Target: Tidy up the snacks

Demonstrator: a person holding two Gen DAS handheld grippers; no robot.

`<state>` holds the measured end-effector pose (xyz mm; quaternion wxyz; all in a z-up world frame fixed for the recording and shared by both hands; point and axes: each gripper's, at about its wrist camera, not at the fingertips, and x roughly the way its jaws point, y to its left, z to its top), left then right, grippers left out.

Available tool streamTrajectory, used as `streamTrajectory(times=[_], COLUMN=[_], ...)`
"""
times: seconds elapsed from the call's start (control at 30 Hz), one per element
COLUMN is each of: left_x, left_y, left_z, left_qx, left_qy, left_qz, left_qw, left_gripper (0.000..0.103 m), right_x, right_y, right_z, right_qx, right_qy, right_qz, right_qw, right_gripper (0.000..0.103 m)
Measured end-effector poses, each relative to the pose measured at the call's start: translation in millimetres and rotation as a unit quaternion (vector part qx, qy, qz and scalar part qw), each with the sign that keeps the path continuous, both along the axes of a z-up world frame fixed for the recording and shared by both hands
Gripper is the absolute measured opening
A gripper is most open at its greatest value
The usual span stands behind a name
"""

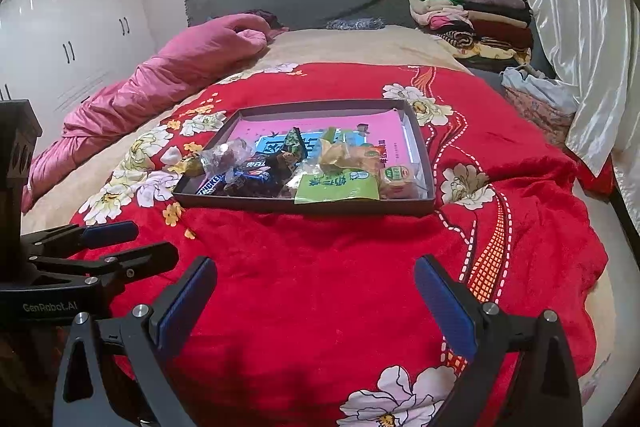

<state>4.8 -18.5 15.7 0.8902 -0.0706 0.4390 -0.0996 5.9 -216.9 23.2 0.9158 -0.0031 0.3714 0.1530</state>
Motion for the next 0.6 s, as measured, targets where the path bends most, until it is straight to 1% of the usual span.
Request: streamTrajectory(times=[0.6], left_x=[-0.2], left_y=[3.6], left_z=[1.9], left_qx=[0.003], left_qy=[-0.004], left_qz=[0.003], left_qw=[1.0000], left_gripper=[0.081], right_x=[-0.9], right_y=[-4.4], right_z=[-0.1], right_qx=[0.000], right_qy=[-0.001], right_qz=[-0.009], right_qw=[1.000], right_gripper=[0.100])
